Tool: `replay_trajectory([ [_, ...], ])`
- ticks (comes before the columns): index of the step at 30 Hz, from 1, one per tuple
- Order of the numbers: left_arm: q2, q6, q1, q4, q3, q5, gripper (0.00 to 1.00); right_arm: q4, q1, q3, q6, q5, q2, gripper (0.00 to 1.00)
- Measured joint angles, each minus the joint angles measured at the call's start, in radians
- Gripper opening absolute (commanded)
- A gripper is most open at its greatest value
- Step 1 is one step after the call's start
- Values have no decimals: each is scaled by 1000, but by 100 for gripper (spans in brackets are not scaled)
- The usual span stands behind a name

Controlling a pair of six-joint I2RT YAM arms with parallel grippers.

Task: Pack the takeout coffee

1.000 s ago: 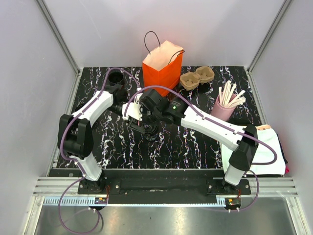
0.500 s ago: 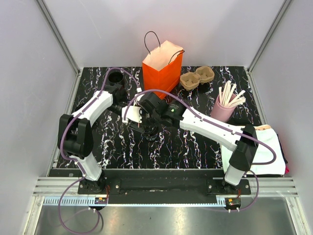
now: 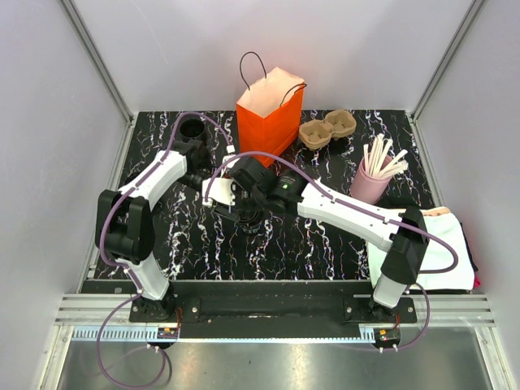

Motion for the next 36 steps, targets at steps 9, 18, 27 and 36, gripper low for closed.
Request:
replay_trajectory([
  [9, -36, 11, 116, -3, 5, 13, 99, -56, -1, 0, 47, -36, 0, 0],
  [18, -36, 72, 345, -8, 38, 10, 99, -134, -96, 54, 56, -160, 55, 0],
  [27, -141, -19, 368, 182, -122, 7, 99, -251, -185, 269, 68, -282, 249, 0],
  [36, -218, -179, 356, 404, -209, -24, 99, -303, -183, 283, 92, -340, 297, 1],
])
